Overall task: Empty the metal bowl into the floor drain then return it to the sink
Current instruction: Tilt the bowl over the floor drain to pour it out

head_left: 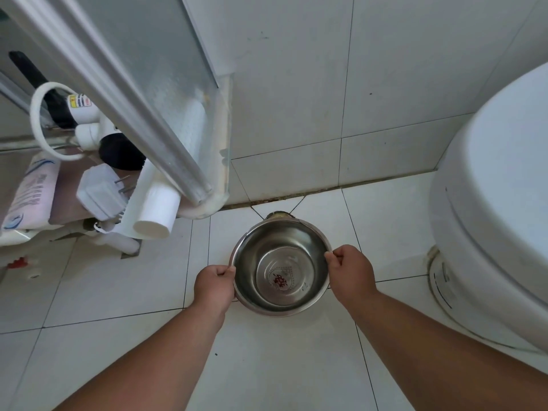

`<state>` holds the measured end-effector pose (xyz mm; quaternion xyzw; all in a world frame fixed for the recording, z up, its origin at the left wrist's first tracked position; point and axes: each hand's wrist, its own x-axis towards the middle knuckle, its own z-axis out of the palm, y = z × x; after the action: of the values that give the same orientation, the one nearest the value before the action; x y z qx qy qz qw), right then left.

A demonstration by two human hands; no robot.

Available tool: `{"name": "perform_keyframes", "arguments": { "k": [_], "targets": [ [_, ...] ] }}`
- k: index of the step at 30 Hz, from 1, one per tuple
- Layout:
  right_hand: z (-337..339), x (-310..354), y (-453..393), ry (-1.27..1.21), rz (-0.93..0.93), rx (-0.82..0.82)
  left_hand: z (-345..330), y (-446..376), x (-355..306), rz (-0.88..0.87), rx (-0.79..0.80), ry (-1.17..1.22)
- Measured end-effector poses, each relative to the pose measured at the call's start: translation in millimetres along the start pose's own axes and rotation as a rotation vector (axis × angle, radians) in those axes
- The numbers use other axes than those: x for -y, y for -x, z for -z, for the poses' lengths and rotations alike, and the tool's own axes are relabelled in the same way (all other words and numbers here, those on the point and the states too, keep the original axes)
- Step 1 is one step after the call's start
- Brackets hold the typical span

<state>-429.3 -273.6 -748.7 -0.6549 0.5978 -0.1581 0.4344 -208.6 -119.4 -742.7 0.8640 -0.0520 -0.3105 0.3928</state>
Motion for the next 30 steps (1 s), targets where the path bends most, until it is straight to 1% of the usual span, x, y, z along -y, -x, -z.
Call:
{"name": "perform_keyframes", "arguments": {
  "k": [19,30],
  "targets": [
    [10,5,3,-0.005,0.01,0.002,3,8,-13,-0.013,-0.027,0.041],
    [16,11,3,-0.031,0.049,-0.011,8,12,-21,-0.023,-0.038,0.056]
  ]
}}
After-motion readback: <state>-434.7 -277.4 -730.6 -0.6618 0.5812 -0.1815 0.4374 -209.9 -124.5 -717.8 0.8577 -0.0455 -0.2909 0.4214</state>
